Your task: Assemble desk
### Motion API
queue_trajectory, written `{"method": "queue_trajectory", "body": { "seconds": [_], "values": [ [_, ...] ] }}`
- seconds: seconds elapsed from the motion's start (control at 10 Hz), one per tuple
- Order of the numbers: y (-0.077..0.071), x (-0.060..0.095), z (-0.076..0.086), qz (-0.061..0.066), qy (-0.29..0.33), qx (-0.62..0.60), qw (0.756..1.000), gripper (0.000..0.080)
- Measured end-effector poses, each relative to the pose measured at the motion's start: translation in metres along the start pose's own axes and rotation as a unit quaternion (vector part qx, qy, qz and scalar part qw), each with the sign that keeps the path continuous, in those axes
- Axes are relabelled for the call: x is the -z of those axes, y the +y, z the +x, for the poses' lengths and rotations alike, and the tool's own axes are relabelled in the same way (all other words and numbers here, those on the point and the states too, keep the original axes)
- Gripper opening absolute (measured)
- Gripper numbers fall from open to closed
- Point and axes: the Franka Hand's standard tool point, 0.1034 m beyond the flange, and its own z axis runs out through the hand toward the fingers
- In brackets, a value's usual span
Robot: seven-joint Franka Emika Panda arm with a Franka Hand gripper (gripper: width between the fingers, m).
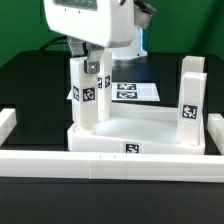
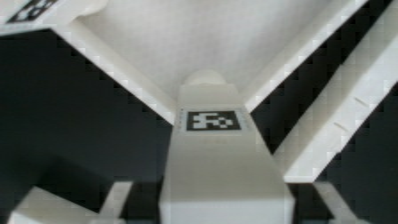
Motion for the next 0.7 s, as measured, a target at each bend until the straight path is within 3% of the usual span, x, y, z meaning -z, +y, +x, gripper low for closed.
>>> {"method": "queue_trajectory", "body": {
  "seconds": [0.3,0.7],
  "values": [
    [-0.0027,-0.0001,-0.0022,0.011,-0.008,-0.112,0.994,0.0290],
    [-0.0031,-0.0003,-0.0029,0.012,-0.010,-0.130,0.991,0.0291]
  ]
}}
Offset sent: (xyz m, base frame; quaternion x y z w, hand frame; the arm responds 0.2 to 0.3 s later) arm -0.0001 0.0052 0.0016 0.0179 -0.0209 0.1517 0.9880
